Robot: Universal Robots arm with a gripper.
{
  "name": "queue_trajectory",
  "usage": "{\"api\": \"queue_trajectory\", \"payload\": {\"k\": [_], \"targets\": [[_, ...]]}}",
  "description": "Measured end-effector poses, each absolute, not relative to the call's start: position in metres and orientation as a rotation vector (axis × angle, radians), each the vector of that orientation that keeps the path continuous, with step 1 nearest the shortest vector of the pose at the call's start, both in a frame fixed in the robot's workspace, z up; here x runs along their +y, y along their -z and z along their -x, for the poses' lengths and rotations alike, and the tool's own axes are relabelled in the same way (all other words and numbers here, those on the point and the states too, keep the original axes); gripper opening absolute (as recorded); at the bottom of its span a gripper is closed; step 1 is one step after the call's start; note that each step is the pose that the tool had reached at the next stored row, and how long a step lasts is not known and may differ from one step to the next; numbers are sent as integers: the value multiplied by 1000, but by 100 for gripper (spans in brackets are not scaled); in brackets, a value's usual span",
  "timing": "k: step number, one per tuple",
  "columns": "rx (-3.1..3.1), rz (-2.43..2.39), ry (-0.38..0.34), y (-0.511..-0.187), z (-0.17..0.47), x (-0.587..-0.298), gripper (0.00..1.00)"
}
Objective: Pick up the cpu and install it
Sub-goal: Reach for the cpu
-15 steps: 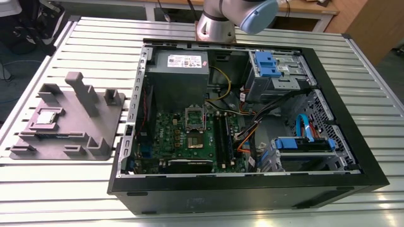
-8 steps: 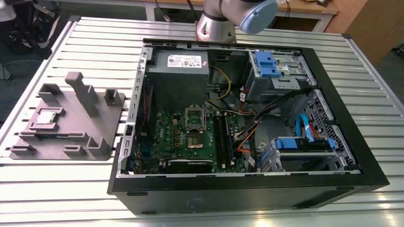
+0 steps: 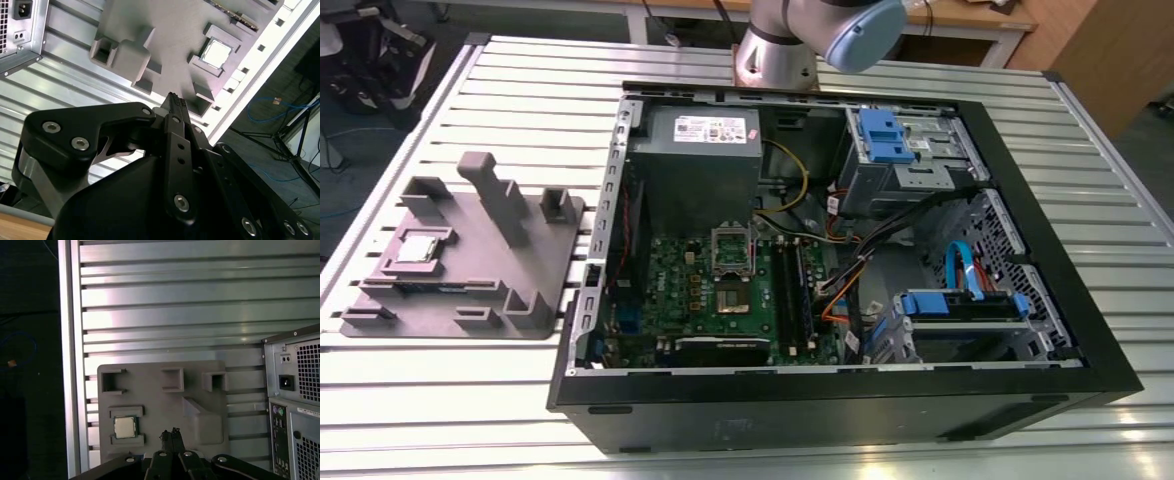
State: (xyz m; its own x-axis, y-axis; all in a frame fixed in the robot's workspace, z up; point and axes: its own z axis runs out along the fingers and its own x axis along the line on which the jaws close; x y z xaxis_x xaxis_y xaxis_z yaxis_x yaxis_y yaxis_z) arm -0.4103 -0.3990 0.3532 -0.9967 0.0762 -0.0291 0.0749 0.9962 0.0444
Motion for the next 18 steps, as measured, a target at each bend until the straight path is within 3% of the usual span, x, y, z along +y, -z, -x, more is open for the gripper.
{"api": "queue_trajectory", "payload": {"k": [18], "targets": [[3108,-118,-67,-341,424,-399,11]]}}
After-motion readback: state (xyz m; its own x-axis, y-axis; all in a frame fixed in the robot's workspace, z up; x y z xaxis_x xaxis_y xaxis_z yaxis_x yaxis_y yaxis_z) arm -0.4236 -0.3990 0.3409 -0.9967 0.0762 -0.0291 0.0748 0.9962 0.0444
